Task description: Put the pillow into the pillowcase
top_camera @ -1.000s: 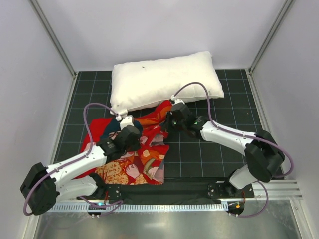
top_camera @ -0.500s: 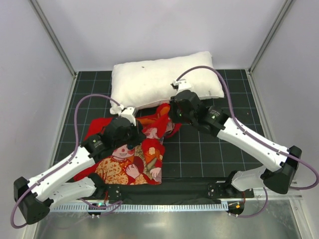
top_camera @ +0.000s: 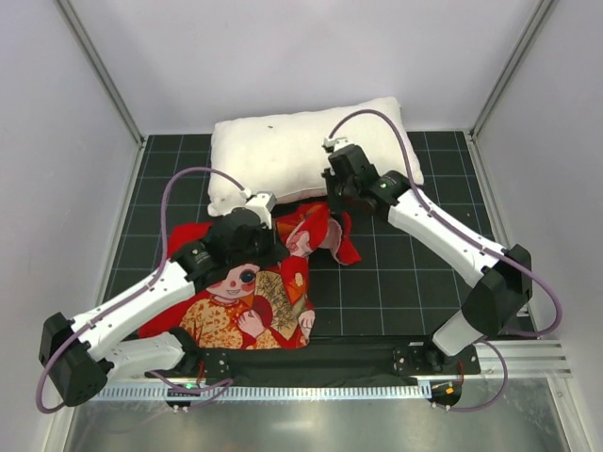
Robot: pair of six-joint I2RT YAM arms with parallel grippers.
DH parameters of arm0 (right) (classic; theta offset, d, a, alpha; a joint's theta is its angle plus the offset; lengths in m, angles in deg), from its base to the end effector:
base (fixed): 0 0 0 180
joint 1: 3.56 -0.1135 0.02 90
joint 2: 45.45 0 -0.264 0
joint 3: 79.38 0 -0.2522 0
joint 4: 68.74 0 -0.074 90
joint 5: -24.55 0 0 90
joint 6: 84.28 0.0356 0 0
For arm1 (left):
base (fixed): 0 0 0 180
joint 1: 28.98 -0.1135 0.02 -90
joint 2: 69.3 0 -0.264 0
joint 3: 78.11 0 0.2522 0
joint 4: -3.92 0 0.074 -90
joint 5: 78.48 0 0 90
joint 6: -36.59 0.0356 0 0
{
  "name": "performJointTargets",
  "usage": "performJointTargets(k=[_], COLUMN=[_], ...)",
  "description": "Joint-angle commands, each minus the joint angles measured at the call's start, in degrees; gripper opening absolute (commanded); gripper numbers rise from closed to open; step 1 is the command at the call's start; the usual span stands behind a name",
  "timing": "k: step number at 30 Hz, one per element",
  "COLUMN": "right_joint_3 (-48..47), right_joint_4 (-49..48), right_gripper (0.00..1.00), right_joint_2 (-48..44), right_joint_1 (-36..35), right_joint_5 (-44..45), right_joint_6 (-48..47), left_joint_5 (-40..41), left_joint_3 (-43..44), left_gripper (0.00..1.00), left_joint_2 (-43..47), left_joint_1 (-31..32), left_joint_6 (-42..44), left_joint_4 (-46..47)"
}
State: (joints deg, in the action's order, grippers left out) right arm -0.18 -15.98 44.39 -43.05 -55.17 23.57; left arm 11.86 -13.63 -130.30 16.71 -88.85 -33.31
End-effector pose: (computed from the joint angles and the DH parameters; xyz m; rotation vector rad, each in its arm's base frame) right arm 0.2727 0.2165 0.3528 -0.3415 2.2806 0.3126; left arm 0.1642 -0.1679 0.2988 0.1995 2.2649 -0.7852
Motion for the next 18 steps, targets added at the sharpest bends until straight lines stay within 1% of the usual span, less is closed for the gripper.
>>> performJointTargets(k=[1,3,4,5,6,7,8,9,13,15,16,18], right_joint_3=[4.9,9.6,11.1,14.2,15.7,18.8,20.4,21.8,29.6,32.3,35.0,37.4], right_joint_4=[-7.5,-7.7,-7.8,-8.0,-8.4,-9.2,-9.6,-10.6,-13.2,-14.7,-16.7,-19.5], right_gripper=[0.14,0.15,0.17,0.21,0.40,0.48,0.54,0.64,0.65,0.66,0.65,0.65], right_joint_2=[-4.7,-7.2,-8.0,-9.2,-10.3,-12.8,-14.0,-15.2,-21.8,-23.4,-24.0,-25.0], right_joint_1=[3.8,5.6,6.2,6.7,7.3,8.1,8.3,8.5,8.5,8.5,8.5,8.5], right_joint_5=[1.4,1.0,0.8,0.5,-0.1,-0.3,-0.9,-1.3,-5.8,-8.0,-9.5,-13.3], right_joint_6=[-1.8,-1.6,-1.3,-1.1,-0.9,-0.6,-0.3,0.3,1.7,1.8,1.8,1.8], left_joint_5=[-1.7,-2.1,-2.8,-3.8,-7.1,-8.4,-9.6,-10.9,-12.5,-12.5,-12.0,-11.4], left_joint_3=[-0.7,-0.4,-0.2,0.0,0.0,0.0,0.0,0.1,0.7,0.9,1.2,1.3], left_gripper=[0.00,0.00,0.00,0.00,0.00,0.00,0.00,0.00,0.00,0.00,0.00,0.00], left_joint_2=[-1.2,-3.0,-3.8,-5.1,-5.9,-6.5,-7.8,-8.3,-8.6,-7.7,-7.5,-6.4], left_joint_1=[-0.3,-1.8,-2.7,-4.7,-6.0,-7.2,-8.3,-10.4,-13.6,-14.5,-15.3,-15.8], left_joint_6=[-0.8,-1.1,-1.3,-1.6,-2.0,-2.3,-2.4,-2.5,-2.0,-2.2,-2.4,-2.5], left_joint_4=[-4.0,-4.0,-3.7,-3.1,-2.4,-1.8,-1.0,-0.6,-0.8,-1.3,-1.7,-2.4])
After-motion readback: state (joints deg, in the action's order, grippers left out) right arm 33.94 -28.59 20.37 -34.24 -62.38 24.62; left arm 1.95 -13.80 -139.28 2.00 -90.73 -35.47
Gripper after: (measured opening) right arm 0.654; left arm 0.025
